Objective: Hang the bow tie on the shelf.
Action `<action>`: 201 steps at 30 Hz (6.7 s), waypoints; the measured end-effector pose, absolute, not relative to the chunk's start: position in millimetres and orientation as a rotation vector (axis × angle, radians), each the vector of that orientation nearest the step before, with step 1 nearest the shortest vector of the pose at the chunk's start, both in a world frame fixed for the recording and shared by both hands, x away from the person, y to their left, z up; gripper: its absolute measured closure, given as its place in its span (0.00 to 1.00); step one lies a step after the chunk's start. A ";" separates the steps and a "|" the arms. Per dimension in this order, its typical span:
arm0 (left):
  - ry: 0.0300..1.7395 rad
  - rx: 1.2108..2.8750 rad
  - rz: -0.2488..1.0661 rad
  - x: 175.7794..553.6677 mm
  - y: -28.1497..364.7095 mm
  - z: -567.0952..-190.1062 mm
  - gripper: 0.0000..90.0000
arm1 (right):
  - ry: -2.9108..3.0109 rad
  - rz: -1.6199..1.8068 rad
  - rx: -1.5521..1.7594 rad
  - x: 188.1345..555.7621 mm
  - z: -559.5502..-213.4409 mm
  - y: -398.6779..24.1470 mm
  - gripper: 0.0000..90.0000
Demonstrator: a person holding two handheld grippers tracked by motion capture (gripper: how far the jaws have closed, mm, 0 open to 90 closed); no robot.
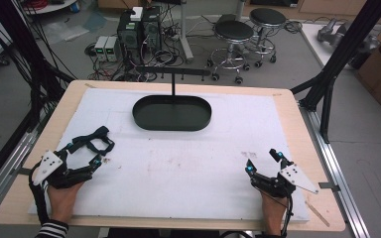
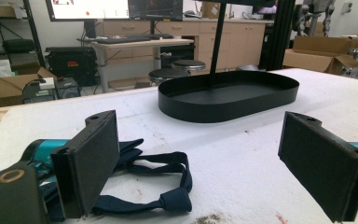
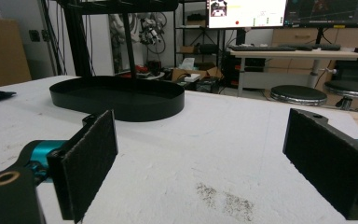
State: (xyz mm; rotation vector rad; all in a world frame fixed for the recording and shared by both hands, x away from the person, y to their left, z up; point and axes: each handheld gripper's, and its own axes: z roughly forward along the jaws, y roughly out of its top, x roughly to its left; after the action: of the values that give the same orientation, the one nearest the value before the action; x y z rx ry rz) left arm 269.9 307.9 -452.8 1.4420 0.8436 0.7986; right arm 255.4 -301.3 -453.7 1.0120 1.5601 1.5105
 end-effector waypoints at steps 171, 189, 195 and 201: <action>1.103 2.438 0.343 426.7 328.1 -407.3 0.83 | 1.552 1.488 1.012 254.6 -453.8 -299.3 0.10; 0.980 2.092 0.448 416.3 328.0 -378.2 0.83 | 1.549 1.492 1.013 254.6 -453.8 -299.1 0.10; 0.947 1.951 0.458 411.4 323.6 -367.6 0.83 | 1.551 1.490 1.012 254.6 -453.8 -299.2 0.10; 0.938 1.918 0.466 410.9 322.9 -365.6 0.83 | 1.551 1.489 1.011 254.6 -453.8 -299.2 0.10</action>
State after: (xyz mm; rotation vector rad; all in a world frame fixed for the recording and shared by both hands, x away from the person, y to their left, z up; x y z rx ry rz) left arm 410.9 322.9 -365.6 1.9184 0.9383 0.4655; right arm 254.6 -299.2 -453.8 1.0114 1.5509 1.4887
